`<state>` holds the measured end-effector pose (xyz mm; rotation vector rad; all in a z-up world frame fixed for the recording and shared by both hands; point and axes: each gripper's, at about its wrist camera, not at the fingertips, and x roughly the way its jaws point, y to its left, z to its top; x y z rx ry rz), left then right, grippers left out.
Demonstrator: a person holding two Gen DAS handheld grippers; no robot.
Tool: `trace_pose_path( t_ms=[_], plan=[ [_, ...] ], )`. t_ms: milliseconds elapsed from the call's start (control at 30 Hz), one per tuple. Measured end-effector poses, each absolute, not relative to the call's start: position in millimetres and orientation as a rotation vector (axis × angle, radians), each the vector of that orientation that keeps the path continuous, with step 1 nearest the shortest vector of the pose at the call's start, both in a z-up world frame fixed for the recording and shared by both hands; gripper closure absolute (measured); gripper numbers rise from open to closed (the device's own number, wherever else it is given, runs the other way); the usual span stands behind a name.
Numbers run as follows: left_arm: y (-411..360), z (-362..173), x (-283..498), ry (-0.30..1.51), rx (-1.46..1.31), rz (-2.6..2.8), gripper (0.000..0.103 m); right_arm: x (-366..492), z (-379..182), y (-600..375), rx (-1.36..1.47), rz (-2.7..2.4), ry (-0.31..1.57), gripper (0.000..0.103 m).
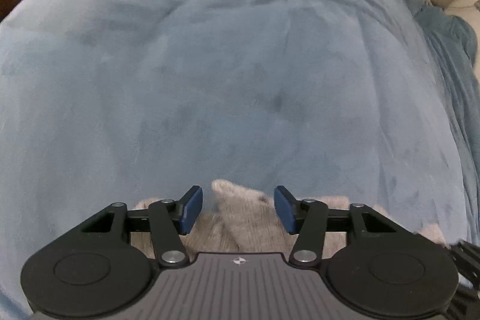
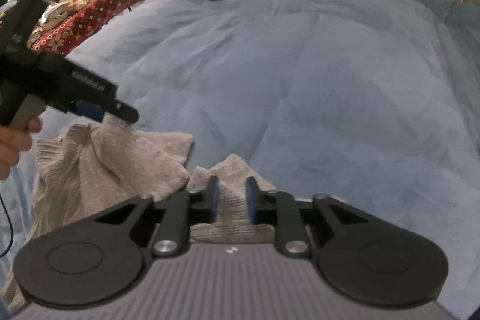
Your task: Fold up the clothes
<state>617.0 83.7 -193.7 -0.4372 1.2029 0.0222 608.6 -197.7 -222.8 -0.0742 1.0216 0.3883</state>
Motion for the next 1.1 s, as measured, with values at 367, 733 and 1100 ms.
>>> trace_pose_path(
  t_ms=[367, 733, 1100],
  plan=[
    [95.5, -194.2, 539.6, 1.225, -0.418, -0.060, 0.054, 537.6, -233.2, -209.5, -0.024, 0.474, 1.162, 0.084],
    [101.5, -171.6, 566.9, 1.128, -0.434, -0.070, 0.053, 587.6, -210.7, -187.1, 0.044, 0.489, 1.021, 0.073],
    [143.1, -167.1, 528.5, 1.154, -0.436, 0.007, 0.053, 613.0, -238.7, -140.6, 0.038, 0.564, 1.006, 0.090]
  ],
)
